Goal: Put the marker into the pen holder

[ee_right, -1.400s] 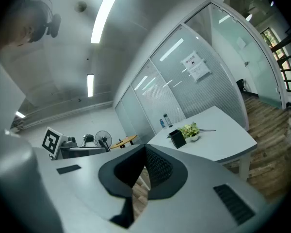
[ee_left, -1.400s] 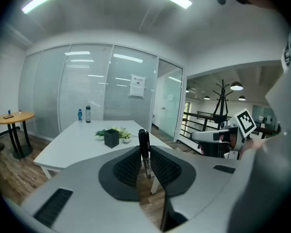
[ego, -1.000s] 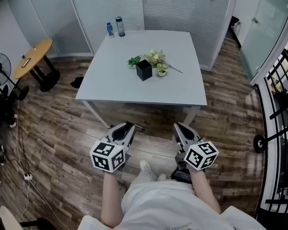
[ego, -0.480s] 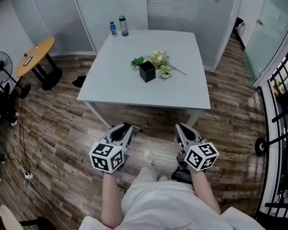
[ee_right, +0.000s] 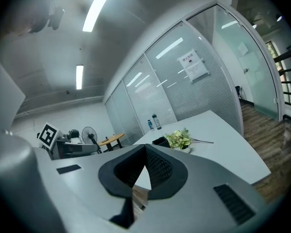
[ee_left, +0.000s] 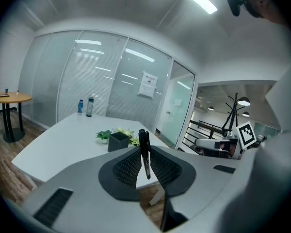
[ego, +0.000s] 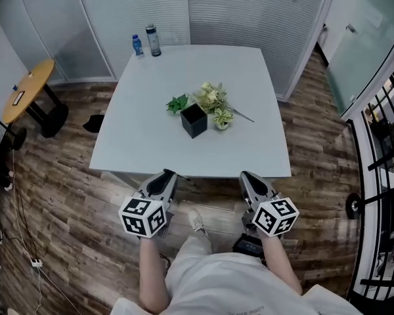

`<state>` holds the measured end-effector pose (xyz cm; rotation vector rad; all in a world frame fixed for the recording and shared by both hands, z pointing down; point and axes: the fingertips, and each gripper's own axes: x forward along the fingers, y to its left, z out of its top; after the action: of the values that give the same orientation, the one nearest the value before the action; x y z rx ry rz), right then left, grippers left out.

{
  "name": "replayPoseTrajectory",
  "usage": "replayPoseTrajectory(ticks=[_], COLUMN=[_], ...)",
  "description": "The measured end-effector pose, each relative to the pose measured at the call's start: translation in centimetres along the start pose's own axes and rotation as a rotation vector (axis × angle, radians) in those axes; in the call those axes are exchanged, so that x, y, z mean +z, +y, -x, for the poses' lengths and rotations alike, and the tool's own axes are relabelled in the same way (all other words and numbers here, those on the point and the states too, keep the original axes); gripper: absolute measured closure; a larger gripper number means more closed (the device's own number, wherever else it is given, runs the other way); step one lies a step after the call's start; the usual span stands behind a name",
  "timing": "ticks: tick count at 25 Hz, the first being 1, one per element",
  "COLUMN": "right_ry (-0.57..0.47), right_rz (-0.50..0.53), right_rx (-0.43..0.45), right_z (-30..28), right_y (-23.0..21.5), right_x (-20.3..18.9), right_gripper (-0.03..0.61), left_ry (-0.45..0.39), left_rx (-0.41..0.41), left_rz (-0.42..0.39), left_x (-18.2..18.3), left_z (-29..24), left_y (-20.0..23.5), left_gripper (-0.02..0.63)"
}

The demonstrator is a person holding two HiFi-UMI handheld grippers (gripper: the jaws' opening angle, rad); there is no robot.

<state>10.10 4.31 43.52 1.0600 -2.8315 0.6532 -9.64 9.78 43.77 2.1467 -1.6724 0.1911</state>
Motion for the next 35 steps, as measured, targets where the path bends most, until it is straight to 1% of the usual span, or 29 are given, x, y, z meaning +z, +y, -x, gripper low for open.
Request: replayPoseTrajectory(ticks=[5,8,11,14,19,23,30,35], right_ry=[0.002,0.017,0.027,0.027,-0.019,-0.037,-0.043,-0.037], right_rz=[-0.012,0.003,0.017,0.02,-0.051,-0.078,-0.056,-0.055], right_rx=[-0.049,-0.061,-0.078,-0.101,-0.103,-0.099,-0.088,-0.103], right_z=[-7.6,-11.7,-14.7,-16.7,-18.5,-19.9,-22.2,-22.4], right_y=[-2.8,-3.4,-3.8,-4.8,-5.6,-6.4,-7.4,-8.8], right_x=[3.5,4.7,5.4,6.1,7.4,7.8,8.5,8.7], right_gripper=[0.563,0.563,0.563,0.563,0.563,0.563,0.563,0.563], left_ry=[0.025,0.024,0.019,0.019,0.021,0.036,0.04,0.056], left_rx=[-0.04,-0.064,-0.089,-0.105,-0.108,-0.105,-0.119,-0.129], left_rz=[-0.001,0.0,0.0,-0.017,-0.031,-0.035,-0.072,-0.086], left_x=[4.4,6.6,8.1,9.4,10.5,10.8,12.3,12.4], left_z=[-6.5,-9.6,-12.2,-14.2,-15.9,-17.1,-19.3,-20.7], left_y=[5.4,8.6,11.0,12.5,14.4,15.4,15.3,14.9], left_gripper=[0.552,0.552,0.552,0.552,0.552,0.552,0.552,0.552])
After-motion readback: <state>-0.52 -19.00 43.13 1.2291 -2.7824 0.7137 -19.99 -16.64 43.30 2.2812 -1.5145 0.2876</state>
